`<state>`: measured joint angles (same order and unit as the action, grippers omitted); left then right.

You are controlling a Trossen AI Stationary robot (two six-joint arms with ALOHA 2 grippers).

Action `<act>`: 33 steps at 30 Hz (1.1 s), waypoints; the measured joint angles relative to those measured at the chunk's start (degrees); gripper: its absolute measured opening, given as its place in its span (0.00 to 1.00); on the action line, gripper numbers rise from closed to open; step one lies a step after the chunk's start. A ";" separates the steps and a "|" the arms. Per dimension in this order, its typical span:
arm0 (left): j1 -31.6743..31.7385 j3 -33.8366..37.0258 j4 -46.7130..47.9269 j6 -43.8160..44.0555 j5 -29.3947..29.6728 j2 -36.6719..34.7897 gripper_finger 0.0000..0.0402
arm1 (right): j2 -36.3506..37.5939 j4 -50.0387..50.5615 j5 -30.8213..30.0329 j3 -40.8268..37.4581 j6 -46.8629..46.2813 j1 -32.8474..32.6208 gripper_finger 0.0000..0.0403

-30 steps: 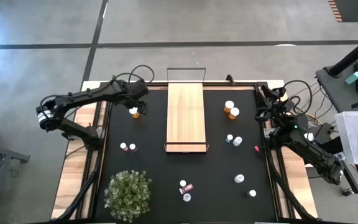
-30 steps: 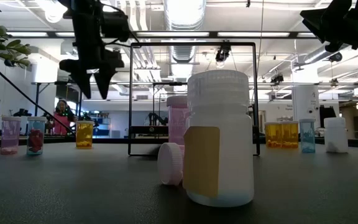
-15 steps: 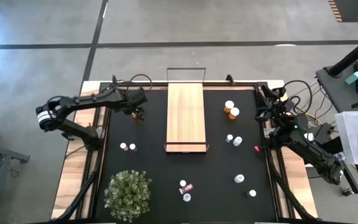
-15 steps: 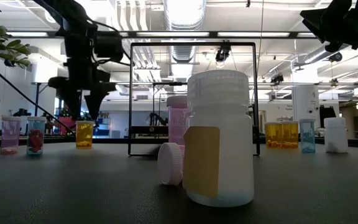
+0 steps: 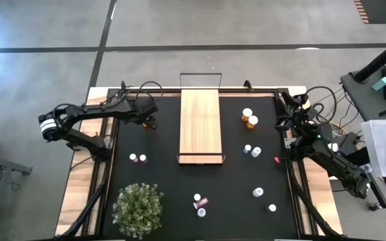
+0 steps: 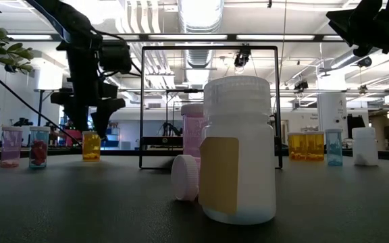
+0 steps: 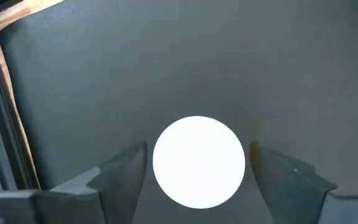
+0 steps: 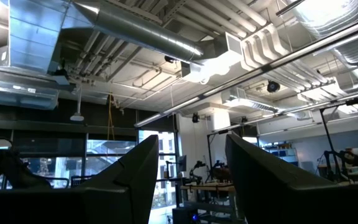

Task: Pick and place medicine bottles onto shelf by color
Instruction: Put the bottom left orange pill bottle on the shelf

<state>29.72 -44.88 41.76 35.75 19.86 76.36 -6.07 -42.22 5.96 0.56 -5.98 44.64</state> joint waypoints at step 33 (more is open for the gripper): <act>-0.31 -25.38 -5.58 -17.15 -9.05 11.31 0.50 | 0.00 0.00 0.02 0.00 0.00 0.02 0.44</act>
<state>29.41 -70.26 36.17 18.60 10.80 87.67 -6.07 -42.22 5.98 0.56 -5.98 44.66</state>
